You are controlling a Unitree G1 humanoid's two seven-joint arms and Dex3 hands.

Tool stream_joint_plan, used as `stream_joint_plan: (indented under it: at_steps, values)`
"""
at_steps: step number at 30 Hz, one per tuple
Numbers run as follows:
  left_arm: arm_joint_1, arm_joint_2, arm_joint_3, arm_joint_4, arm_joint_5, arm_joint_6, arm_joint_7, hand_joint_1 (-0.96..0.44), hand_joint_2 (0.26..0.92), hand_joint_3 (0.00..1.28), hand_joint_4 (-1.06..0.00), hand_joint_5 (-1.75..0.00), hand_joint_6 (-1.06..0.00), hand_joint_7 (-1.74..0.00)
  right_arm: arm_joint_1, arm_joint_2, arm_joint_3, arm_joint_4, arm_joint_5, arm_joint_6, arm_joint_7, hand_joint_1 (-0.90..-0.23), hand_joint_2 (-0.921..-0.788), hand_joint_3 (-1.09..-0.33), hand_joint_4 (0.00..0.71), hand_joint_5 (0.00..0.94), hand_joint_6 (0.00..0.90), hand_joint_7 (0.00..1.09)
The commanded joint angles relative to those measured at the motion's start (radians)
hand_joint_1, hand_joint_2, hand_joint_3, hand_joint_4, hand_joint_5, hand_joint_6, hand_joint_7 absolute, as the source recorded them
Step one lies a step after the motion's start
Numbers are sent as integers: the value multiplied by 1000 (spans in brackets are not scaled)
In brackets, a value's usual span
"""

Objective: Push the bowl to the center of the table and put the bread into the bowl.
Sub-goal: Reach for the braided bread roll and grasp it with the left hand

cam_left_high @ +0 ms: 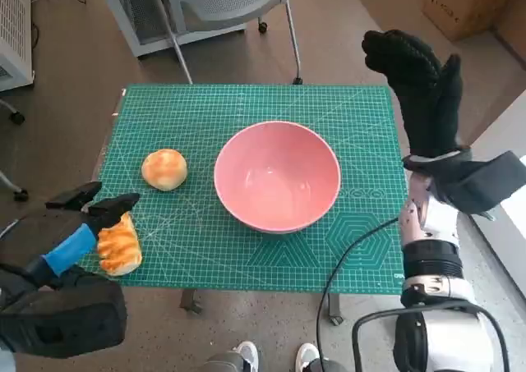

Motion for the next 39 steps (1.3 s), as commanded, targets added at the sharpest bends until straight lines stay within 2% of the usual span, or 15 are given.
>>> stream_joint_plan:
  at_steps: [1, 9, 16, 23, 34, 39]
  values:
    - [-1, -3, -36, 25, 32, 15, -9, -430, 636, 2, -118, 0, -294, 0, 18, 1, 2, 8, 4, 22, 13, -735, -921, -691, 203, 2, 349, 1]
    - [-17, -25, -107, 110, 75, 12, 34, -426, 643, 4, -106, 0, -282, 0, 18, -4, -1, 11, 6, 31, 22, -735, -921, -692, 202, 1, 347, 0]
    - [-37, -48, -152, 223, 104, -48, 137, -338, 640, 1, -113, -3, -286, -3, 18, -13, -5, 14, 6, 35, 28, -735, -921, -693, 198, 0, 344, 0]
    - [-60, -75, -186, 333, 119, -116, 252, -211, 638, 2, -184, -17, -340, -17, 18, -18, -7, 15, 6, 37, 30, -735, -921, -692, 199, 2, 344, 1]
    - [-126, -120, -256, 475, 133, -138, 341, -56, 678, 14, -268, -19, -415, -22, 21, -15, -5, -2, 5, 43, 25, -741, -921, -692, 201, 2, 346, 2]
    - [-139, -128, -273, 514, 135, -155, 384, 51, 731, 24, -393, -23, -515, -25, 29, -13, -2, -21, 5, 45, 24, -741, -921, -693, 201, 1, 346, 2]
